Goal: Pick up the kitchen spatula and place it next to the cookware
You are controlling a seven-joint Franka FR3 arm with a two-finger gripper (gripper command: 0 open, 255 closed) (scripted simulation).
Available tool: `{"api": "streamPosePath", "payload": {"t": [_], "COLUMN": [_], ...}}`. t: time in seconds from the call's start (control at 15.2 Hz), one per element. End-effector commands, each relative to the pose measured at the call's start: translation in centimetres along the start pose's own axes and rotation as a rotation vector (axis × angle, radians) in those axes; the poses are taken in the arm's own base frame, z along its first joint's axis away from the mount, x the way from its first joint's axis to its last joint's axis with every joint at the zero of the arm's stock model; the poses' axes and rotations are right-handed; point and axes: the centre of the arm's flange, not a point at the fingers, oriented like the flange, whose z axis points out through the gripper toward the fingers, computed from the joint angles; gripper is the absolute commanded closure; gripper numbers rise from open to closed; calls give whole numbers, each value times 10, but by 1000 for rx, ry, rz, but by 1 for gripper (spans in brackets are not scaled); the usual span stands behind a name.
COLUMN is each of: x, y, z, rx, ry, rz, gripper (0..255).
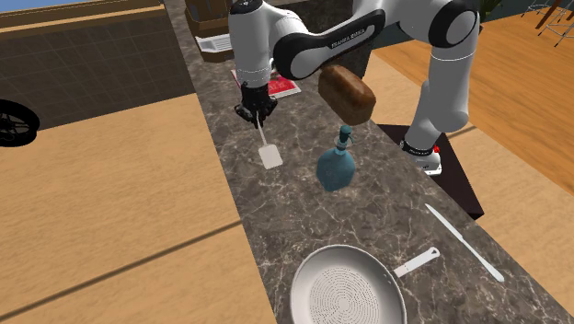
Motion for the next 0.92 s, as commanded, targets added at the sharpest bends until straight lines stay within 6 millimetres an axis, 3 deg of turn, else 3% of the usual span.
{"api": "streamPosePath", "payload": {"t": [0.0,0.13,0.86], "x": [1,2,-143], "y": [-1,0,13], "z": [-11,-19,-29], "rx": [0,0,0], "ry": [0,0,0], "rz": [0,0,0], "gripper": [255,255,255]}}
